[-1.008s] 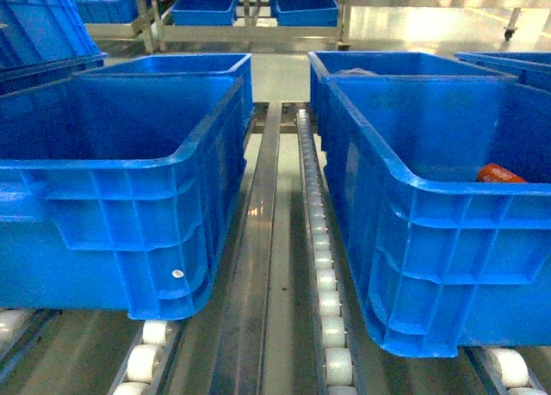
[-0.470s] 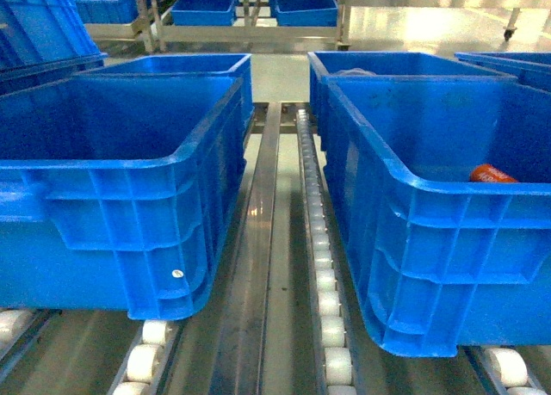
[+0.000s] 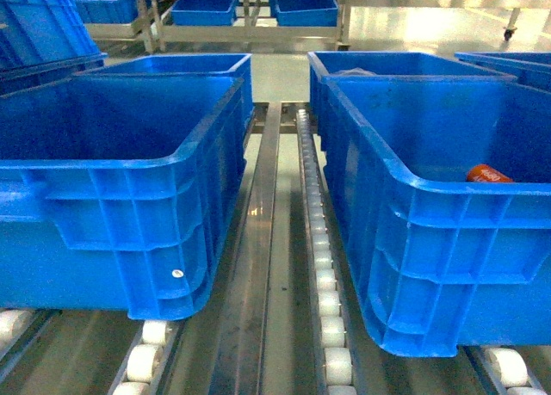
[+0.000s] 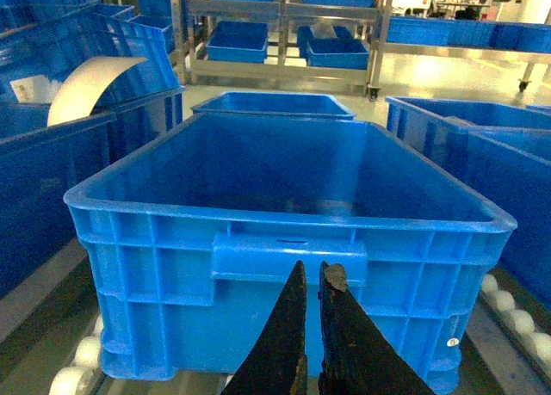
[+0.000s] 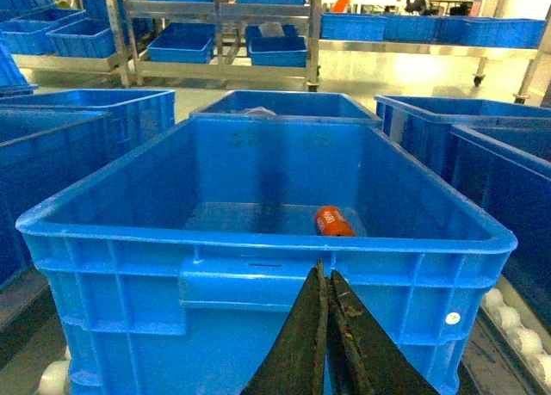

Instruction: Sort blue parts and orange caps into right shelf containers

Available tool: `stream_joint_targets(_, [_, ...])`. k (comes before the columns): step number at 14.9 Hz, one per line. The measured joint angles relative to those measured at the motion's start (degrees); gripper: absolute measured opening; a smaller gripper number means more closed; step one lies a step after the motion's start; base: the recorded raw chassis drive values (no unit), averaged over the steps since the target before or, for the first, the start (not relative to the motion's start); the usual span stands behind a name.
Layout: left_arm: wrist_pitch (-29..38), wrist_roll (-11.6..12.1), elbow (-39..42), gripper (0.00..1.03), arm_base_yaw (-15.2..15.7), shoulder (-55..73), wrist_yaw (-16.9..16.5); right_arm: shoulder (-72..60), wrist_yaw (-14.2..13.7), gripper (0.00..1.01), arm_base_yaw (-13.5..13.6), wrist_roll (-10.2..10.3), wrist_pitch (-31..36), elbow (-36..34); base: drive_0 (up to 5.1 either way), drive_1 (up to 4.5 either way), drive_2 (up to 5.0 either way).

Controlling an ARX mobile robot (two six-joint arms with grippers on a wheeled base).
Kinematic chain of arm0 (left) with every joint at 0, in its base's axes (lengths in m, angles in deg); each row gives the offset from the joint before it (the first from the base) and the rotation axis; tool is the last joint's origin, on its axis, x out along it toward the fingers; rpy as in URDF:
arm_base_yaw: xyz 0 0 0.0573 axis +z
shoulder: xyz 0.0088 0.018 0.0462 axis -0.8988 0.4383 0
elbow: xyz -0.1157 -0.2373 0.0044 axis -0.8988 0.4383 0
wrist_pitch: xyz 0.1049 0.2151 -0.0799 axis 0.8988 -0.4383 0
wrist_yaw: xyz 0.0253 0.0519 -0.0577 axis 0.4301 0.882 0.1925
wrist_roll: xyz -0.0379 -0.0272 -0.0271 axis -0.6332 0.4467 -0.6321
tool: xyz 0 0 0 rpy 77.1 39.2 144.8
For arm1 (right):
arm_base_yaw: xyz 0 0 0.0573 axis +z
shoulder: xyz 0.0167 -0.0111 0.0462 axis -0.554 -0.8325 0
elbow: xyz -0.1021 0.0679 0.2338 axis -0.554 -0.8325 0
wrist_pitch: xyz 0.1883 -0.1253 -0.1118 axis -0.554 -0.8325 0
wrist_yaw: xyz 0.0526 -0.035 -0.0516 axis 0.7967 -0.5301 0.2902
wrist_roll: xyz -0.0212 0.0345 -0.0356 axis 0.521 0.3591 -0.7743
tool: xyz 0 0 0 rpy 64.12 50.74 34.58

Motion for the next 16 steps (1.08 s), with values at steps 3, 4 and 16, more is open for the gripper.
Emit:
stream_joint_targets(3, [-3.9,0.0,0.0,0.02,0.0,-3.9,0.0,3.5,0.0,0.02,0.0,0.0,-3.6,0.0,0.0,0.00,0.0])
stream_joint_targets(4, [-5.2,0.0,0.0,0.02,0.0,-5.0,0.0,4.4,0.0,0.02,0.0,0.0,-4.5,0.0,0.0,0.00,0.0])
stream_joint_targets(16, [-16.8,0.2,0.0,0.63,0.0,-15.8,0.0,14.1,0.1,0.61,0.0,0.1,-14.8,0.0,0.0,0.00,0.0])
